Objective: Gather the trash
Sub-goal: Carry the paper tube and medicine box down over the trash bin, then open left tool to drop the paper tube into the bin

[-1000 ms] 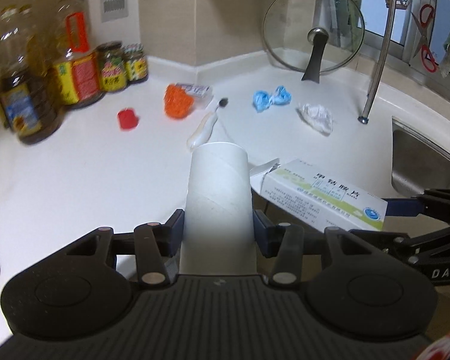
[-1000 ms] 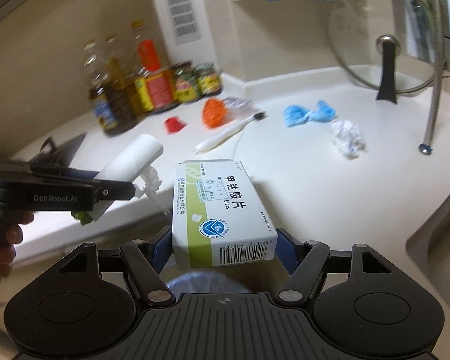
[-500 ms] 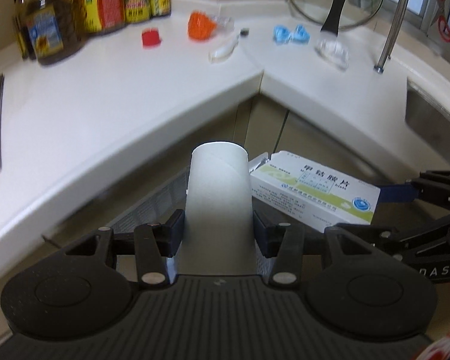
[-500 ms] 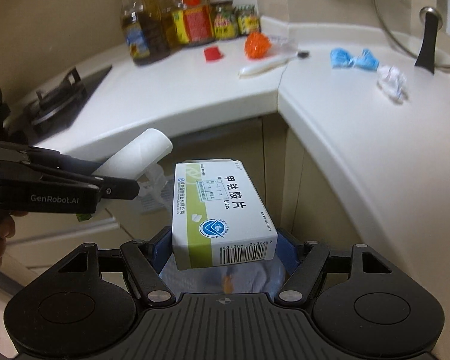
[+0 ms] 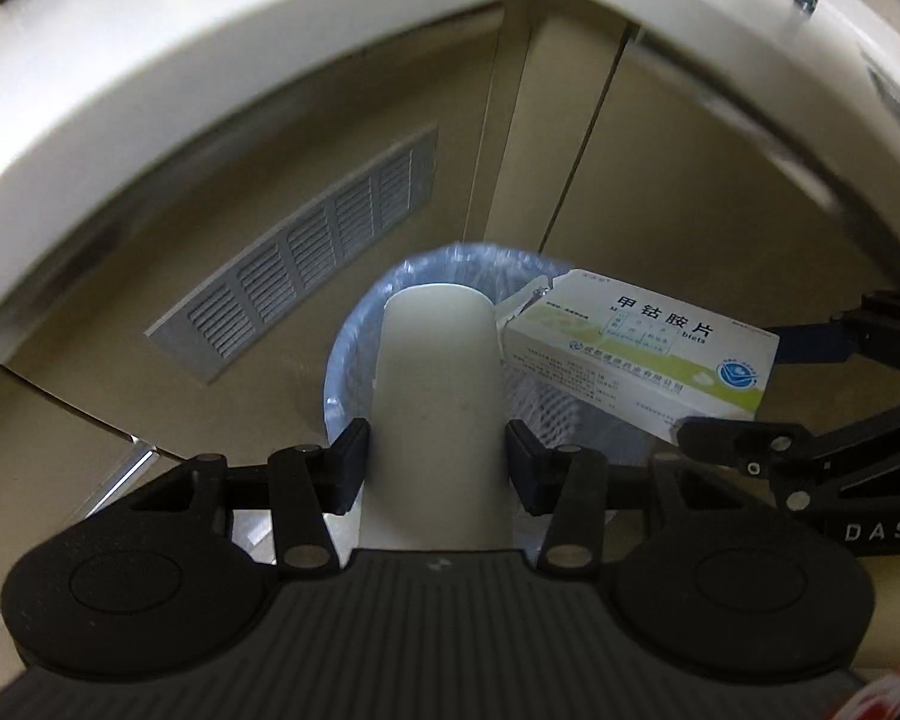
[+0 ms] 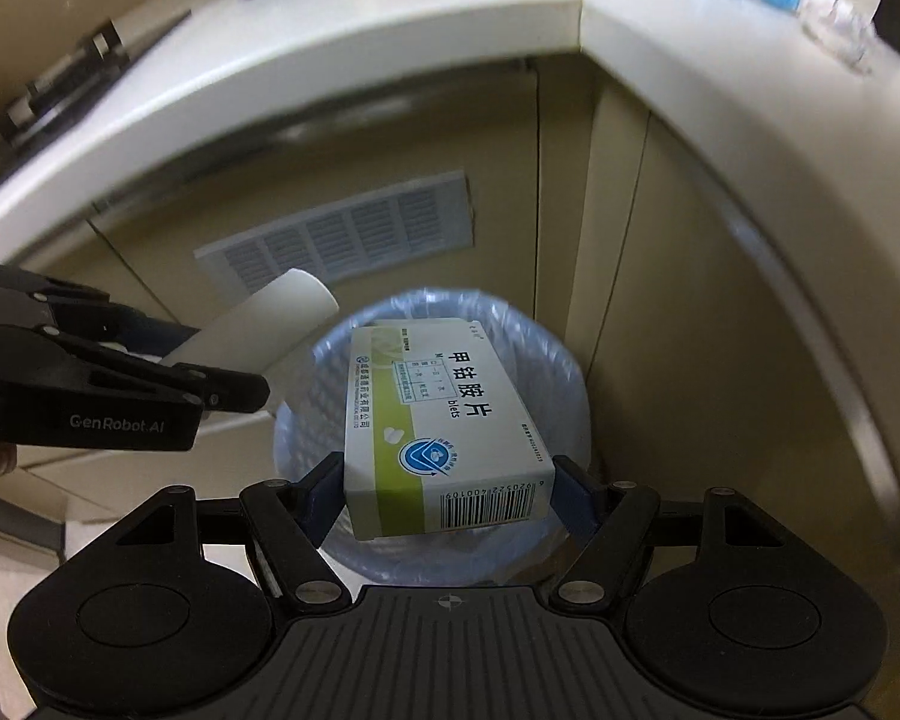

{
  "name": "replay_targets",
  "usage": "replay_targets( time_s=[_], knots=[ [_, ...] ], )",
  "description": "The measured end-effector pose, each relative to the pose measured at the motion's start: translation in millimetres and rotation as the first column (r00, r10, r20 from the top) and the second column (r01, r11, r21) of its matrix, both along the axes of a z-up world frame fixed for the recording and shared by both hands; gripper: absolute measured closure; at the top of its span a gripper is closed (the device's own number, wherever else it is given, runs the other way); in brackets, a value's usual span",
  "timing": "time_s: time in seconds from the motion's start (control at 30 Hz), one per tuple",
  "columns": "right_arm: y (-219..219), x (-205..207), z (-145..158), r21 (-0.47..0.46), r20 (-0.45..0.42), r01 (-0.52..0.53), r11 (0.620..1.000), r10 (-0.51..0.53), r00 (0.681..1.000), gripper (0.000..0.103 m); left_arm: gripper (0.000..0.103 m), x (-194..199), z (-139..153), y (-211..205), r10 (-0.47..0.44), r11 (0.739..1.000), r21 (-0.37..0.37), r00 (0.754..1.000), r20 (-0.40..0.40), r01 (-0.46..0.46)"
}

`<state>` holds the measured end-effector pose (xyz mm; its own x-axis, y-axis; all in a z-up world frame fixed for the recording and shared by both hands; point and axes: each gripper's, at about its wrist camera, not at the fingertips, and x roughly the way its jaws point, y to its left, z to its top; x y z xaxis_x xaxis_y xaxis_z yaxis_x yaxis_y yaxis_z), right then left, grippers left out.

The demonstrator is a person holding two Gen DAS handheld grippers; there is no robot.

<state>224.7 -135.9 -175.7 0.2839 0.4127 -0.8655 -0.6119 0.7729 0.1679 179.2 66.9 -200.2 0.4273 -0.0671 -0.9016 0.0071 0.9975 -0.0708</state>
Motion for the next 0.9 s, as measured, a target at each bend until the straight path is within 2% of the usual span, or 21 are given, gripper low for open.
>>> replay_targets(
  time_s=[0.3,0.9],
  knots=[
    [8.8,4.9,-47.2,-0.059,-0.049,0.007,0.998,-0.01,0.999,0.032,0.058,15.1,-43.2,-5.9,-0.015,1.0,0.01,0.997,-0.069,0.016],
    [24.9,36.3,-104.3,-0.113,-0.102,0.046,0.992,-0.058,0.993,0.032,0.058,58.7,-121.8,-13.6,-0.026,1.0,-0.014,0.986,-0.163,0.024]
  ],
)
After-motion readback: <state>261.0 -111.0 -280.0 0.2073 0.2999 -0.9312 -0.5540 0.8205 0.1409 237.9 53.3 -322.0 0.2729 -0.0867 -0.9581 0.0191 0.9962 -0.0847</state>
